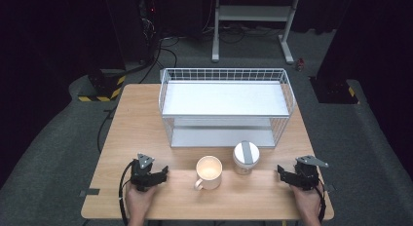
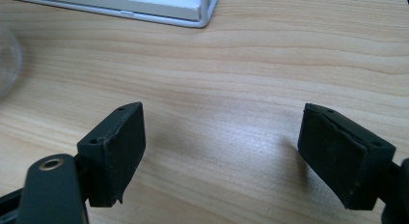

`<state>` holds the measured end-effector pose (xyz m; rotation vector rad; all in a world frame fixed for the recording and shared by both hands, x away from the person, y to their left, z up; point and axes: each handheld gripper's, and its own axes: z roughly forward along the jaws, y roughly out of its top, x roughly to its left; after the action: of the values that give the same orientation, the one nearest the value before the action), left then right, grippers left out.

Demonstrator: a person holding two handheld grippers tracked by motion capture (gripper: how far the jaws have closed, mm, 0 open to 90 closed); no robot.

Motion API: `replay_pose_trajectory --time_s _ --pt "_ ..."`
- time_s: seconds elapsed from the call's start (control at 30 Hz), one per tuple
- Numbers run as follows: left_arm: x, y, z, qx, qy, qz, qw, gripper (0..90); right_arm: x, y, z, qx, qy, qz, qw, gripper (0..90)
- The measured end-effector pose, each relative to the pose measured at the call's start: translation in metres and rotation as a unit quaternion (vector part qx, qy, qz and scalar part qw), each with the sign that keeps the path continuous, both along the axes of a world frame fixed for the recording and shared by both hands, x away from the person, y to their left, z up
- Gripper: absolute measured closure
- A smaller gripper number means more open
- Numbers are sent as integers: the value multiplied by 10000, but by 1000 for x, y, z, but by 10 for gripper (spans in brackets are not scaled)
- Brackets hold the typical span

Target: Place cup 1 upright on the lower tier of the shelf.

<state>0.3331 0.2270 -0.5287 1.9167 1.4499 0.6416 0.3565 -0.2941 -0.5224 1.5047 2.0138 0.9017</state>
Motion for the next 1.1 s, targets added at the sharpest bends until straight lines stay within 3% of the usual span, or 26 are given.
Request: replay_pose_trajectory --time_s 0.53,1.1 --pt "0 0 0 -6 -9 9 10000 196 -23 12 7 95 -219 342 9991 158" --pt "0 0 0 0 -12 10 10000 196 -33 27 13 167 -381 727 9965 148"
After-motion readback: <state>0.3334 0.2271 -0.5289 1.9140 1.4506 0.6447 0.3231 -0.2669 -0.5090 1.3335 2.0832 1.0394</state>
